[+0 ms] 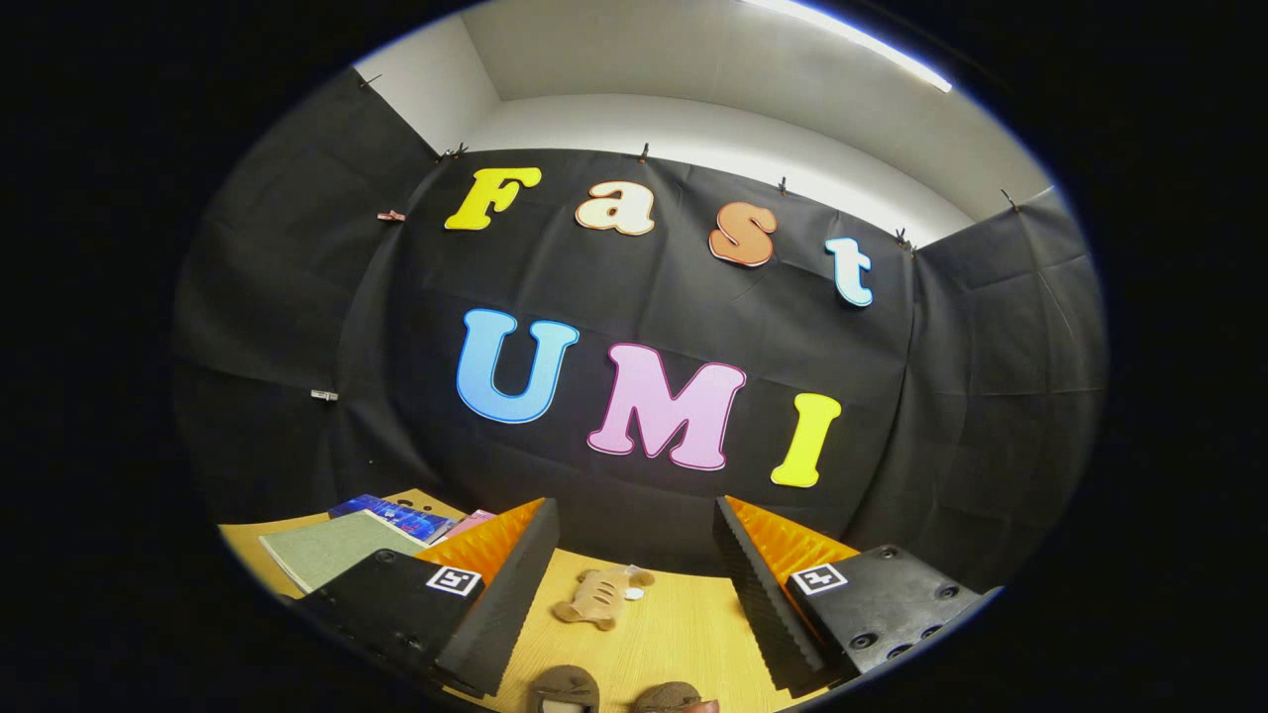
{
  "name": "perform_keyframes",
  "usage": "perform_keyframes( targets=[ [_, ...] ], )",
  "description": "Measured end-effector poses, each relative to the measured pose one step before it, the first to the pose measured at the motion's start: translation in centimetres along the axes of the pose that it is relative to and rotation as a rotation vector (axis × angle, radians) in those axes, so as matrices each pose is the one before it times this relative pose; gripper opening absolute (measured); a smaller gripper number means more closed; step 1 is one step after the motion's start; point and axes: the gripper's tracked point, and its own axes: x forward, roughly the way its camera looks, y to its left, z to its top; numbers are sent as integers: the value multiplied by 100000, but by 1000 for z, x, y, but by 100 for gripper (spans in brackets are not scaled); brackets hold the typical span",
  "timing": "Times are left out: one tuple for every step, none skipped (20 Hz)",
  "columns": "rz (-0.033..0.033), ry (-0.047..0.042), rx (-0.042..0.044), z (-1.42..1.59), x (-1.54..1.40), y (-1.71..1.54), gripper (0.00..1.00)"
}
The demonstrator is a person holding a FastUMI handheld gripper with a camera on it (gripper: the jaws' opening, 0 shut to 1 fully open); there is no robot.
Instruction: Open the storage box then place both shoes into the box .Put the left shoe in first, then the right shoe, with the right side of both shoes facing outward in a uniform manner.
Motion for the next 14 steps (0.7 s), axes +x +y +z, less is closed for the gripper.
perform_keyframes(
  targets=[
    [401, -81, 226, -39, 44, 158, 97],
    [547, 174, 343, -65, 83, 183, 97],
    [893, 317, 502, -115, 63, 263, 97],
    [1308, 380, 584, -82, 117, 366, 97],
    [1870, 176, 634, 14, 57, 419, 97],
    [2392, -6, 794, -63, 137, 567, 97],
    [1872, 411, 731, -97, 168, 377, 97],
    [2753, 741, 1151, -218, 241, 530, 97],
    [3525, 1107, 1756, -352, 295, 714, 97],
    [4369, 1209, 2657, -254, 341, 965, 97],
    [5349, 1550, 3883, -440, 365, 1098, 97],
    [5898, 2056, 5094, -770, 308, 1153, 97],
    [5748, 2225, 6073, -763, 273, 824, 97],
    [5550, 2629, 6831, -953, 496, 726, 97]
  ],
)
